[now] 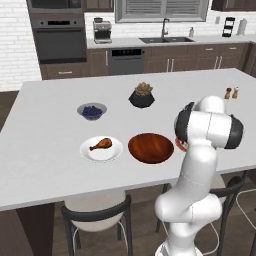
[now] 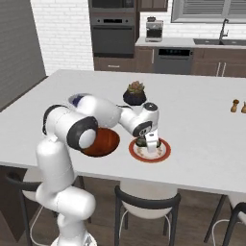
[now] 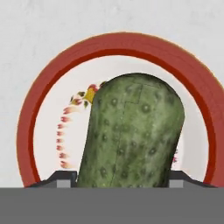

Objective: Pick the chicken drumstick and cucumber from their plates and place them in the bowl. Then put the bowl in the fridge.

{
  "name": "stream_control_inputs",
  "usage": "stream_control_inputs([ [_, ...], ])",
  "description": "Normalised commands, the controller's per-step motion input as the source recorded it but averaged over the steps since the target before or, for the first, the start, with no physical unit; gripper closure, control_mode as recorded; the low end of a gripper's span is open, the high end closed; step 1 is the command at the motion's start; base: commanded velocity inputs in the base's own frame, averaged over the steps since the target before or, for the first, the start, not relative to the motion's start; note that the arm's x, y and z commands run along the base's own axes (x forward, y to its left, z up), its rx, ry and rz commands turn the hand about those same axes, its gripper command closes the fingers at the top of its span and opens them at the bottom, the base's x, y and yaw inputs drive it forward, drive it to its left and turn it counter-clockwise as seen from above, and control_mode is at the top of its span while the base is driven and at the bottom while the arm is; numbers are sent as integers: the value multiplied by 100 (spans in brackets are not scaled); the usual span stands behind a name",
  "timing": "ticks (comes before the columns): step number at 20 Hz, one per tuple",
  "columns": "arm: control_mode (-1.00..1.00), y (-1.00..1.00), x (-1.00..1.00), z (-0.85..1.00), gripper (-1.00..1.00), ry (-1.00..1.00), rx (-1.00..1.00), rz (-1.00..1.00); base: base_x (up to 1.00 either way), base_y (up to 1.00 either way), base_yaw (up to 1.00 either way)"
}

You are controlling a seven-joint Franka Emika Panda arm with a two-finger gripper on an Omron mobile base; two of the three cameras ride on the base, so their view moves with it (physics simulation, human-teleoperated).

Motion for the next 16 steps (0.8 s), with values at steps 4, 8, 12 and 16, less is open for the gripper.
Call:
stream_control_inputs([
  [4, -100, 95, -36, 100, 100, -3, -1, 1, 0, 0, 0],
  [8, -100, 100, -29, 96, 100, 0, -9, 6, 0, 0, 0],
  [12, -100, 100, -29, 40, 100, 0, -8, 6, 0, 0, 0],
  [16, -100, 95, 0, -6, 100, 2, -1, 5, 0, 0, 0],
])
